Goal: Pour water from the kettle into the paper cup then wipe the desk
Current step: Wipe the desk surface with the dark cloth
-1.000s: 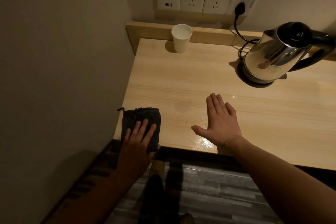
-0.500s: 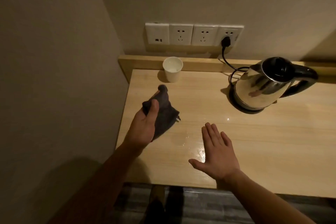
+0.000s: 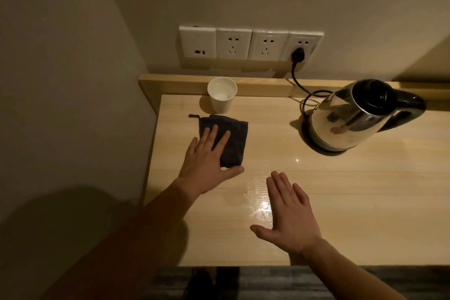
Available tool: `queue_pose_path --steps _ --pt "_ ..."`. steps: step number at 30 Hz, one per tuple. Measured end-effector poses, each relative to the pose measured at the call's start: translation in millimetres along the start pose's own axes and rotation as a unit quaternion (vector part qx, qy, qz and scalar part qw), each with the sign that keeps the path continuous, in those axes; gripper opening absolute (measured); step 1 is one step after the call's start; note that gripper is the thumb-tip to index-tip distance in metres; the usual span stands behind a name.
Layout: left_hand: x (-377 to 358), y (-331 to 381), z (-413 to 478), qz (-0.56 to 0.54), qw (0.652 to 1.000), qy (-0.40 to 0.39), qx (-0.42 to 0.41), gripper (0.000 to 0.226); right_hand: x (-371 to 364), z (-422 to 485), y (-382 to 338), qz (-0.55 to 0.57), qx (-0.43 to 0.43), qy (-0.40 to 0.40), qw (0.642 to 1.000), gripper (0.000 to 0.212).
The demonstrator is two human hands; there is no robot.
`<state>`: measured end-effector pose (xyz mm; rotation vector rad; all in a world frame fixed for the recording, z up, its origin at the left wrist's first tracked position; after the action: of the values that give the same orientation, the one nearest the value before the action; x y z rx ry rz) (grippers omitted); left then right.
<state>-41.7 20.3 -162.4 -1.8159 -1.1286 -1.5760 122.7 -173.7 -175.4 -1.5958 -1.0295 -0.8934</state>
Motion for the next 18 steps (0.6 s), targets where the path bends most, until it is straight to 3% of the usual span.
queue_pose_path --steps 4,8,14,18 --pt "2 -60 -23 0.002 0.999 0.024 0.045 0.103 27 25 -20 0.078 -0.045 0.049 0.995 0.105" --pt "-11 -98 -33 0.033 0.995 0.000 0.089 0.089 60 110 -88 0.130 0.017 0.112 0.985 0.084" --pt "-19 -99 -32 0.083 0.991 0.036 0.097 0.076 32 199 -118 0.093 0.023 -0.015 0.995 0.077" --pt "-16 -97 -31 0.082 0.992 0.041 0.091 0.077 17 196 -108 0.044 0.021 0.022 0.999 0.078"
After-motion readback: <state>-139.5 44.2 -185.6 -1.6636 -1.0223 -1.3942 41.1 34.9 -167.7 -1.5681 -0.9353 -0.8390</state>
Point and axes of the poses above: each hand's wrist, its own z-axis towards the middle knuckle, its own x-axis out of the back of the hand, y = z × x, the point moved 7 cm from there along z, towards the middle knuckle, and after that the axes turned 10 degrees about z, right-handed, at the moved point
